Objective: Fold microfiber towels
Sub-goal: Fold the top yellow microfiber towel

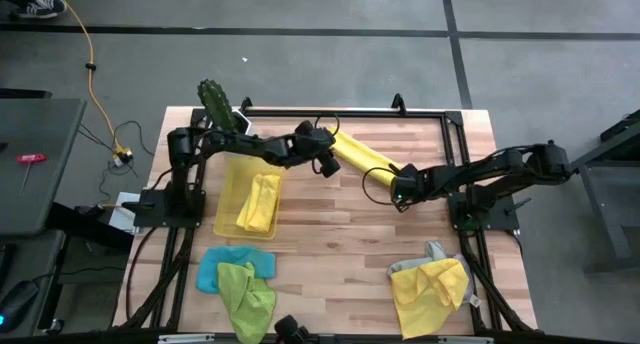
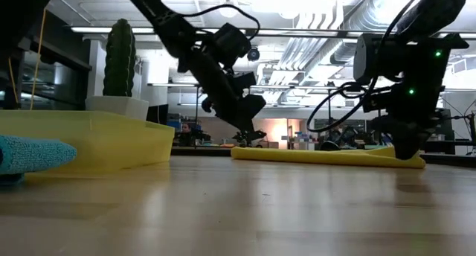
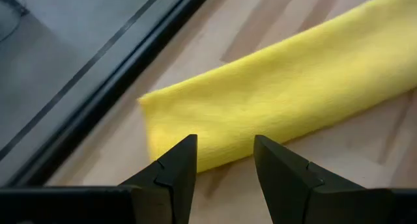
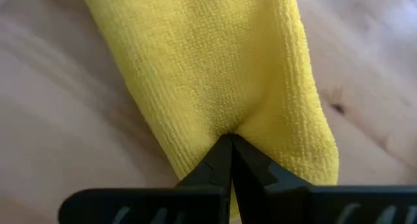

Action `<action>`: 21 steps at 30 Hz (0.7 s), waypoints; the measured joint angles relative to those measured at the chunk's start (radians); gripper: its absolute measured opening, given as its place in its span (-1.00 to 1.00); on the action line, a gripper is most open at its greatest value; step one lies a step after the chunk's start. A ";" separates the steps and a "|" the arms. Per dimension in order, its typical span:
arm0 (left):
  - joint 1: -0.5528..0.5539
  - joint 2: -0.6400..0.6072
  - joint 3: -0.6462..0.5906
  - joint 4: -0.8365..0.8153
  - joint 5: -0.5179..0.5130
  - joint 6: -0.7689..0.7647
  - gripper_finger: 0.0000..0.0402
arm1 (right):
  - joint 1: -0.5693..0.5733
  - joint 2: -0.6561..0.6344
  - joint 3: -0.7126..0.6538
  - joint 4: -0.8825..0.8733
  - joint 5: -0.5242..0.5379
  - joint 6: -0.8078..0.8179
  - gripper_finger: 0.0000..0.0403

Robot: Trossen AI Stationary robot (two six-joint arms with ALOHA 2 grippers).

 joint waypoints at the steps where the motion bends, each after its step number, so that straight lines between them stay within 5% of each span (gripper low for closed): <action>1: 0.006 0.000 0.017 -0.027 -0.006 0.004 -0.32 | 0.004 -0.008 0.000 -0.002 -0.006 0.006 -1.00; 14: 0.176 0.001 0.164 -0.253 0.272 0.063 -0.95 | -0.027 -0.132 0.000 -0.019 0.119 0.039 -1.00; 21: 0.207 0.119 0.319 -0.436 0.349 0.091 -0.99 | -0.059 -0.167 0.000 0.039 0.118 -0.023 -1.00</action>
